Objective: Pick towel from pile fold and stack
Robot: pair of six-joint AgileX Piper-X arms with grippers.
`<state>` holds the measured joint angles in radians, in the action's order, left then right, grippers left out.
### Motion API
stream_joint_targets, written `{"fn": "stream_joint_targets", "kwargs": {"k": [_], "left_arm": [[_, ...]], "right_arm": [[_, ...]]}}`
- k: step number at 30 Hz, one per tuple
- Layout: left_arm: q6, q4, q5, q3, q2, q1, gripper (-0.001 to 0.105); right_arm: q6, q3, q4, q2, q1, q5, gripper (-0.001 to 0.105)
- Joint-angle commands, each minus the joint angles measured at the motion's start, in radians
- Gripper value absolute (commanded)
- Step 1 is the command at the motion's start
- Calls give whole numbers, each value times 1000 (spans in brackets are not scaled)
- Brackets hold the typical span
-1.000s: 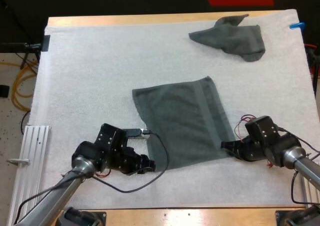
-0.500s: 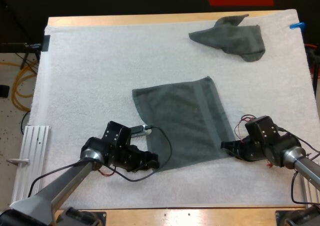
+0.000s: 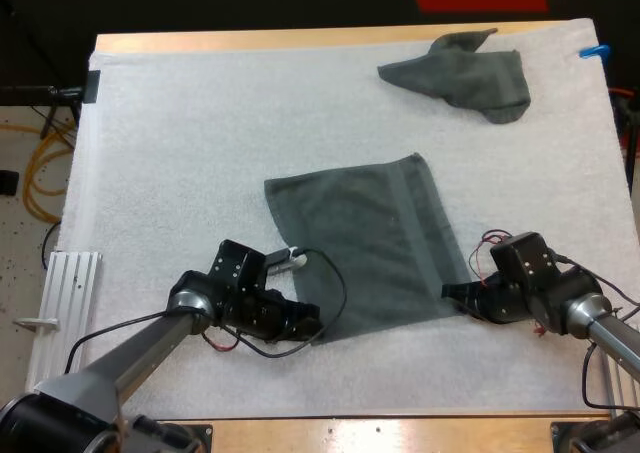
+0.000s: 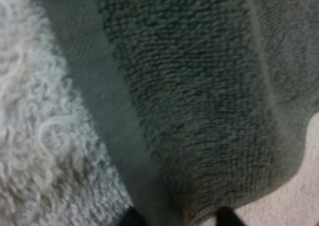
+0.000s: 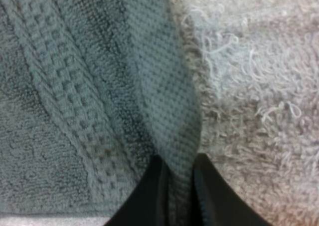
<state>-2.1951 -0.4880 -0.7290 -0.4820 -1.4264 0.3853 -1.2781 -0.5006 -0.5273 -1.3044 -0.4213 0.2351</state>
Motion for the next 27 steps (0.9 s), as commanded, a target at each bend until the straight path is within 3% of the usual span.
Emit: {"fn": "stream_joint_targets", "kwargs": {"k": [1, 7, 11, 14, 27], "left_arm": [[-4, -2, 18, 5, -11, 7, 22], [-1, 11, 35, 5, -11, 7, 0], [29, 12, 37, 5, -8, 7, 0], [98, -41, 64, 5, 12, 7, 0], [318, -344, 252, 5, 333, 8, 0]], "right_arm": [[-9, 3, -18, 8, -1, -7, 0], [-9, 3, -18, 8, -1, -7, 0], [-9, 3, -18, 8, -1, -7, 0], [-12, 3, -18, 8, -1, 1, 0], [-28, 0, -32, 8, -1, 16, 0]]}}
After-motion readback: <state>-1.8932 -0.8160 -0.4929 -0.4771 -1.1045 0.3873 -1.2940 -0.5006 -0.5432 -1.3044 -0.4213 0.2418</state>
